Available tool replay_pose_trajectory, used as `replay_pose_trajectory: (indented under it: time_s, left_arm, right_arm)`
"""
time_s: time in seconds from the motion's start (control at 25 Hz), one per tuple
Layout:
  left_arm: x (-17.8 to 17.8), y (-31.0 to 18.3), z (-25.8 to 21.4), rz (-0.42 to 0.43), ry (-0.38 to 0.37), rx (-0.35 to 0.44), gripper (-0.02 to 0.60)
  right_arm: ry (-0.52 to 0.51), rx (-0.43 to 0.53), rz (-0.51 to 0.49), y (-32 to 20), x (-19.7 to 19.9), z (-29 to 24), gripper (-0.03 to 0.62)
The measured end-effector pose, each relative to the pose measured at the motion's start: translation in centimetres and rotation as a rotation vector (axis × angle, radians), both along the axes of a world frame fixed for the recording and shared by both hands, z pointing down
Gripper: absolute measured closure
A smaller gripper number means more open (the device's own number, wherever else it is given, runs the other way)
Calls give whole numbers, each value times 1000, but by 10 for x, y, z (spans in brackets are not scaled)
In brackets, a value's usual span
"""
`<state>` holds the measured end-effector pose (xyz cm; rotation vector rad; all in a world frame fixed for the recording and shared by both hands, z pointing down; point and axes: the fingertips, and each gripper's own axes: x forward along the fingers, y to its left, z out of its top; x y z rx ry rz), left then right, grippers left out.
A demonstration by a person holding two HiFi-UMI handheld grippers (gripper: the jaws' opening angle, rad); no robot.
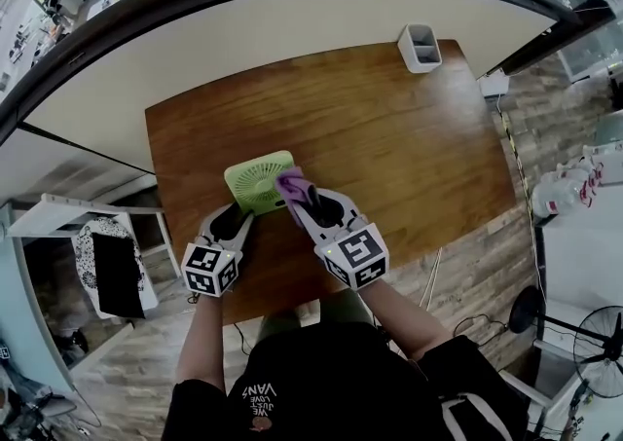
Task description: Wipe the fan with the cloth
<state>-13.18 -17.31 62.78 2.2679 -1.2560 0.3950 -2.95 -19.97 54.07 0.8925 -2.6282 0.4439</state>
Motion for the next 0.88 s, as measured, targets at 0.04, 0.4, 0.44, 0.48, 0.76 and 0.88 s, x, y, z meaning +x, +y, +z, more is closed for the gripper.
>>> replay_pose_trajectory:
  time_s: [0.04, 0.4, 0.44, 0.48, 0.76, 0.88]
  left_arm:
    - [-1, 2, -2, -9, 4, 6, 446]
    - [-30, 35, -16, -113, 2, 42, 448]
    - [-32, 38, -18, -119, 5, 44, 450]
    - [-33, 41, -20, -124, 9, 47, 455]
    - [-35, 45, -29, -122, 7, 75, 553]
    - [-33, 42, -36, -111, 23, 88, 569]
  right_arm:
    - [-3, 0, -31, 7, -11, 2, 510]
    - [23, 10, -210, 41, -92, 22, 510]
    - [32, 11, -217, 40, -97, 25, 510]
    - [43, 13, -220, 40, -99, 27, 510]
    - [61, -4, -163, 26, -81, 34, 510]
    - [48, -31, -104, 20, -60, 34, 510]
